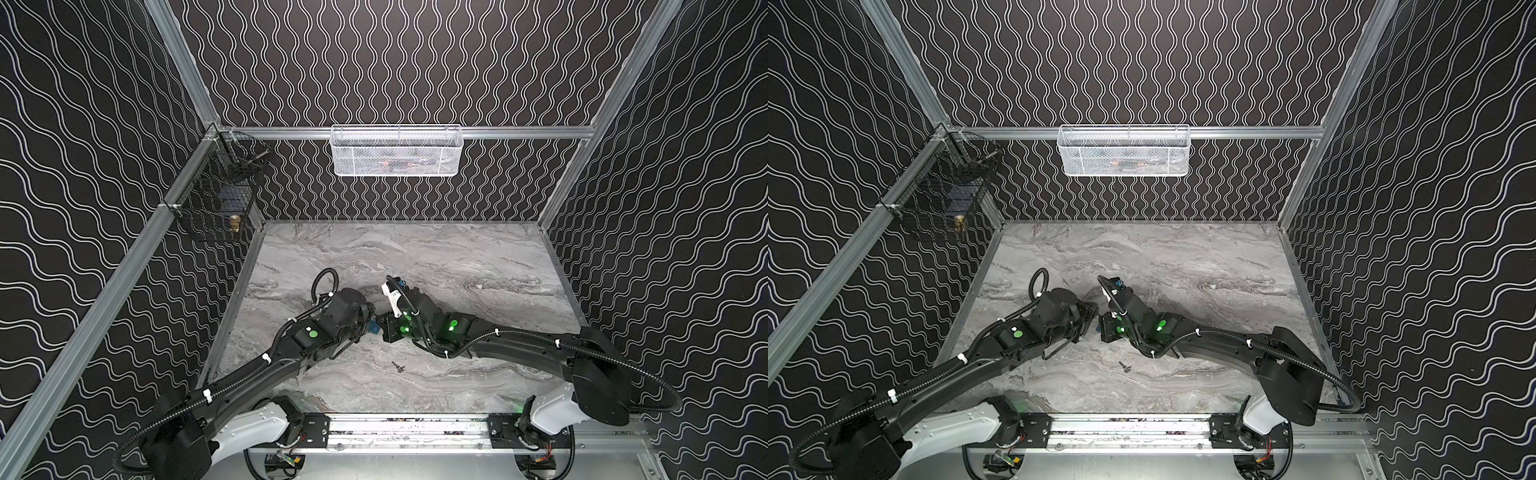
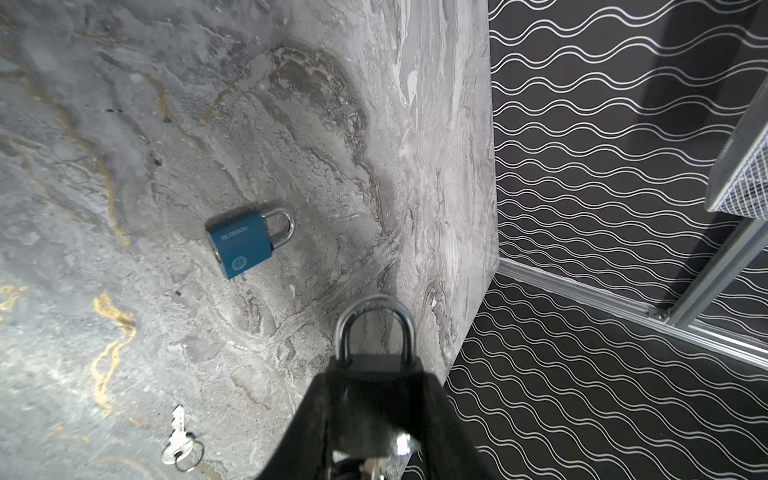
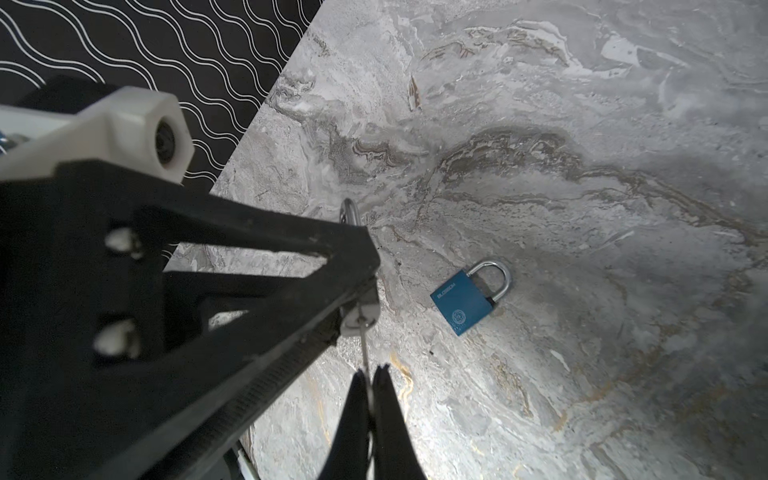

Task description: Unlock with the key

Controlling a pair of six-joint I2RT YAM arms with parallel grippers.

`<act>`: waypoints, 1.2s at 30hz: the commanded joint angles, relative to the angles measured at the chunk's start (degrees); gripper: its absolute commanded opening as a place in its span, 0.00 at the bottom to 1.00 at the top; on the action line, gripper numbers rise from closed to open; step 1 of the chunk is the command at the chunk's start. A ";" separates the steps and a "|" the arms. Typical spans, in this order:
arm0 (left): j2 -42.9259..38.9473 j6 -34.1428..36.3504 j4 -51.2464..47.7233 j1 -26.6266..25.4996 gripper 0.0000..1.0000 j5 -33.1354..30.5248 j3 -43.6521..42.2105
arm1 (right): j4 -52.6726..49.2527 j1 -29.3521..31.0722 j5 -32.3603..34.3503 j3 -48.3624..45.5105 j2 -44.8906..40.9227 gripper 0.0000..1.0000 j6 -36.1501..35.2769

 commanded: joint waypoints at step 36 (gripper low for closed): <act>-3.25 1.54 -3.05 -4.49 0.00 -4.48 2.32 | -1.74 0.88 4.17 5.95 -3.90 0.00 -2.27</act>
